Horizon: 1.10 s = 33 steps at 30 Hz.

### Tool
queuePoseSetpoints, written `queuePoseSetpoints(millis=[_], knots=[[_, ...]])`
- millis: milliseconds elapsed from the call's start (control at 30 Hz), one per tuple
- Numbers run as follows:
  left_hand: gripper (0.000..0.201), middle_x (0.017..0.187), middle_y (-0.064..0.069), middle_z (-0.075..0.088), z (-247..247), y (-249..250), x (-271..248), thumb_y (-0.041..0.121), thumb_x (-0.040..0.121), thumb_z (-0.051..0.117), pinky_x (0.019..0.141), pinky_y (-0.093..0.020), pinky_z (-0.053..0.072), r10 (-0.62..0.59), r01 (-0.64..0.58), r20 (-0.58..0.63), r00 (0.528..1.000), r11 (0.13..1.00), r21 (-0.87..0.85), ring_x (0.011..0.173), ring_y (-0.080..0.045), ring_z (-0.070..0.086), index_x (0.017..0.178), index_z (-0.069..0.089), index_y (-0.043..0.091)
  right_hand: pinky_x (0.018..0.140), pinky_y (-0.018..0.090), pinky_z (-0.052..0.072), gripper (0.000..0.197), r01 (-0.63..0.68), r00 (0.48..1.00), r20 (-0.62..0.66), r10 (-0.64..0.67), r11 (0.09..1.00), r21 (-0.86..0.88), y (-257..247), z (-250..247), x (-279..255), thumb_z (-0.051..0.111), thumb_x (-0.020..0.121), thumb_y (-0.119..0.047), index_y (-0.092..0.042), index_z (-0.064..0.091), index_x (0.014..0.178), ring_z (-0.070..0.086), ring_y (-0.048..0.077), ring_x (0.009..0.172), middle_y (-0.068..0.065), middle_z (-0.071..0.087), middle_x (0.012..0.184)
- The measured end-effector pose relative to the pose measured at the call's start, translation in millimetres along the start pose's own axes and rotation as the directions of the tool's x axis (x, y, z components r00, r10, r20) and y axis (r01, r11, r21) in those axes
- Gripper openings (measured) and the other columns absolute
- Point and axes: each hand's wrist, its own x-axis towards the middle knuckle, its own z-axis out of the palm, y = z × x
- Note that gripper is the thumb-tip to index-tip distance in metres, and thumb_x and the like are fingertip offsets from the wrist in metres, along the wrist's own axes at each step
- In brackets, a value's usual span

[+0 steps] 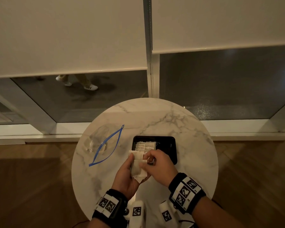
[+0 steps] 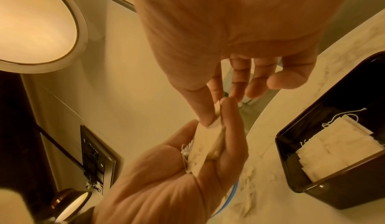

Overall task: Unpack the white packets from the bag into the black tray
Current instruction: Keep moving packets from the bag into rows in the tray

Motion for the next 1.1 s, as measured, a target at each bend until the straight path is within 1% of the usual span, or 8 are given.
queuePoseSetpoints(millis=[133, 233, 400, 533, 633, 833, 967, 1100], knots=[[0.050, 0.127, -0.027, 0.064, -5.1, 5.4, -1.3, 0.038, 0.103, 0.047, 0.079, -0.043, 0.060, 0.012, -0.012, -0.032, 0.999, 1.000, -0.008, 0.100, -0.035, 0.070, 0.131, 0.058, -0.002, 0.068, 0.035, 0.058, 0.012, -0.056, 0.997, 0.056, 0.048, 0.989, 0.140, -1.1, -2.1, 6.9, 0.079, 0.077, -0.031, -0.027, 0.068, 0.075, 0.068, 0.018, 0.069, -0.002, 0.068, 0.078], [0.045, 0.121, -0.026, 0.068, -15.2, 12.0, 1.3, 0.034, 0.101, 0.050, 0.081, -0.046, 0.058, 0.058, -0.058, -0.088, 0.994, 0.998, 0.003, 0.099, -0.036, 0.069, 0.129, 0.058, 0.000, 0.062, 0.026, 0.052, 0.009, -0.130, 0.991, 0.051, 0.120, 0.942, 0.309, -3.0, -6.0, 11.4, 0.077, 0.080, -0.018, -0.020, 0.069, 0.077, 0.065, 0.013, 0.070, 0.004, 0.072, 0.081], [0.033, 0.097, -0.020, 0.075, -29.2, 26.9, 0.5, 0.028, 0.103, 0.051, 0.074, -0.048, 0.059, 0.093, -0.098, -0.146, 0.985, 0.995, -0.032, 0.083, -0.027, 0.073, 0.124, 0.060, 0.003, 0.055, 0.026, 0.050, 0.010, -0.343, 0.933, 0.192, 0.304, 0.593, 0.729, -8.8, -7.0, 15.1, 0.066, 0.086, 0.003, -0.003, 0.061, 0.094, 0.066, 0.023, 0.072, 0.019, 0.069, 0.089], [0.041, 0.107, -0.019, 0.070, -46.7, 40.8, 4.4, 0.028, 0.102, 0.054, 0.070, -0.051, 0.062, 0.077, -0.105, -0.199, 0.977, 0.985, -0.136, 0.096, -0.026, 0.068, 0.134, 0.055, 0.003, 0.060, 0.026, 0.058, 0.028, -0.354, 0.913, 0.216, 0.347, 0.408, 0.842, -8.7, -3.5, 22.0, 0.062, 0.086, 0.013, 0.001, 0.055, 0.111, 0.066, 0.025, 0.072, 0.028, 0.066, 0.100], [0.042, 0.104, -0.017, 0.069, -59.4, 50.1, 5.6, 0.027, 0.101, 0.055, 0.070, -0.050, 0.062, 0.104, -0.138, -0.221, 0.970, 0.980, -0.142, 0.096, -0.027, 0.066, 0.136, 0.055, 0.003, 0.066, 0.030, 0.059, 0.041, -0.375, 0.909, 0.240, 0.342, 0.412, 0.831, -5.3, 0.5, 25.0, 0.059, 0.083, 0.019, -0.003, 0.056, 0.118, 0.068, 0.029, 0.082, 0.029, 0.064, 0.108], [0.036, 0.104, -0.019, 0.069, -61.8, 56.6, 4.2, 0.027, 0.101, 0.055, 0.070, -0.048, 0.062, 0.163, -0.160, -0.210, 0.964, 0.987, 0.032, 0.093, -0.028, 0.068, 0.129, 0.059, 0.004, 0.061, 0.031, 0.051, 0.058, -0.481, 0.877, 0.397, 0.273, 0.504, 0.718, -11.8, 14.0, 26.2, 0.061, 0.080, 0.017, -0.018, 0.057, 0.126, 0.065, 0.025, 0.077, 0.017, 0.068, 0.094], [0.029, 0.105, -0.018, 0.072, -49.8, 57.8, -4.7, 0.025, 0.102, 0.052, 0.076, -0.047, 0.060, 0.219, -0.202, -0.071, 0.973, 0.959, 0.198, 0.091, -0.028, 0.071, 0.122, 0.061, 0.008, 0.065, 0.033, 0.049, 0.054, -0.535, 0.840, 0.457, 0.291, 0.583, 0.612, -23.5, 31.8, 26.5, 0.073, 0.079, -0.003, -0.022, 0.055, 0.126, 0.066, 0.026, 0.084, 0.017, 0.070, 0.106], [0.033, 0.115, -0.024, 0.070, -43.1, 61.9, -10.1, 0.024, 0.101, 0.051, 0.082, -0.048, 0.057, 0.181, -0.170, -0.029, 0.983, 0.960, 0.225, 0.099, -0.033, 0.068, 0.125, 0.060, 0.004, 0.064, 0.033, 0.049, 0.046, -0.563, 0.824, 0.432, 0.367, 0.620, 0.546, -29.3, 53.7, 31.9, 0.075, 0.080, -0.026, -0.027, 0.058, 0.123, 0.066, 0.024, 0.082, 0.009, 0.072, 0.098]])
